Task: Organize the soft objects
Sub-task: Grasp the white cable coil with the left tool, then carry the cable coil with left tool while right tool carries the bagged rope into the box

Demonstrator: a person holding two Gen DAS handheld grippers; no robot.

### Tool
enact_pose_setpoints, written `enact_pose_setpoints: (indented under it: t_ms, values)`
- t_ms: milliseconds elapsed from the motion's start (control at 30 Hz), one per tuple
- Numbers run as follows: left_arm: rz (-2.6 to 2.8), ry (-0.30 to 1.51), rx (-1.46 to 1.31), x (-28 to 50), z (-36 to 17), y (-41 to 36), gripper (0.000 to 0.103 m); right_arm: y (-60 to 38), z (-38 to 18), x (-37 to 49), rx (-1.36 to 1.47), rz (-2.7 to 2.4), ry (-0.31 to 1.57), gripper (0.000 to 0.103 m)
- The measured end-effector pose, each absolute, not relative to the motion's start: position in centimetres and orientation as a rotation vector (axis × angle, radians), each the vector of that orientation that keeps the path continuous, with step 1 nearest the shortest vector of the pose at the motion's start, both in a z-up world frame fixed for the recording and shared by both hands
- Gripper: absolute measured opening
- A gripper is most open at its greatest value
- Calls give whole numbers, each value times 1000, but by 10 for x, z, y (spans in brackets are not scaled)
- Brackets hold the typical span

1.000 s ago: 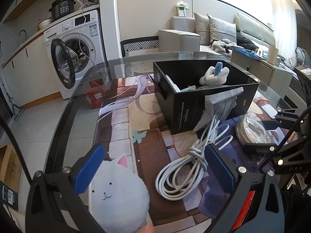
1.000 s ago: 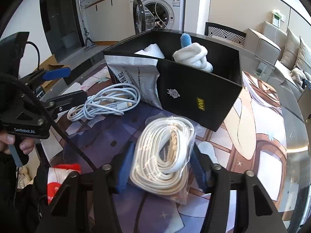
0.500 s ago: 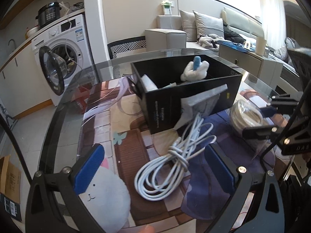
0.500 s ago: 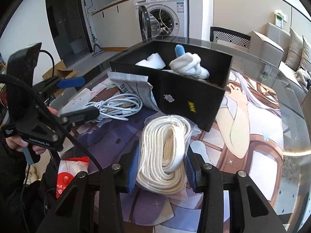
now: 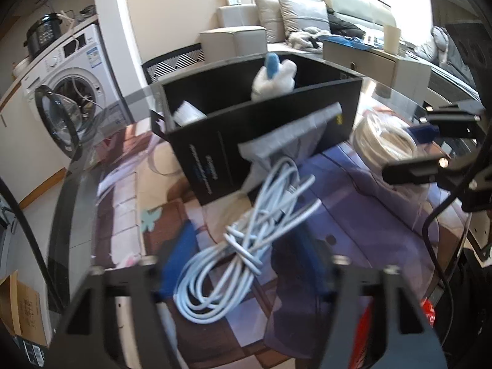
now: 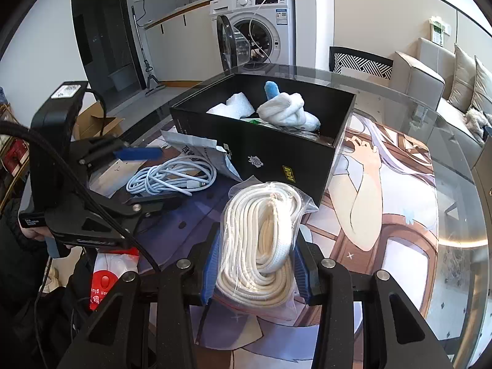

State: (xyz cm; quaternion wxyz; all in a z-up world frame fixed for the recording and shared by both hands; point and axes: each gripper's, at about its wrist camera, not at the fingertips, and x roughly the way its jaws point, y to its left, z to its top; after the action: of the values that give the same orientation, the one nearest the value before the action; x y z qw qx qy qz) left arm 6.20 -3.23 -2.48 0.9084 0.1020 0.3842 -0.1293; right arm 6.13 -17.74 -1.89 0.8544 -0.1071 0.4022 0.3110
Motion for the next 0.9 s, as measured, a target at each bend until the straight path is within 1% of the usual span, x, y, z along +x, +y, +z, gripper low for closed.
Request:
enact_pose_setpoints:
  t_ms: [33,67,133,200,600,900]
  values:
    - [-279,785,207,61,-23,-33,46,-177,-19,61,-226,655,845,42]
    - [-282,783,213,60,-22,-34,45,-177,-19,61,-228,656,843,42]
    - [-290,779,220,58,-21,-36,34,-176,-18,60,-229,656,841,42]
    - [-307,777,197,55,-17,-33,27,-176,-17,59,-230,659,838,42]
    - [-379,772,118,43,-8,-22,26,-180,-6,53,-217,667,804,42]
    - [-418,698,36,28,23,-14,26,-187,11,46,-193,664,756,42]
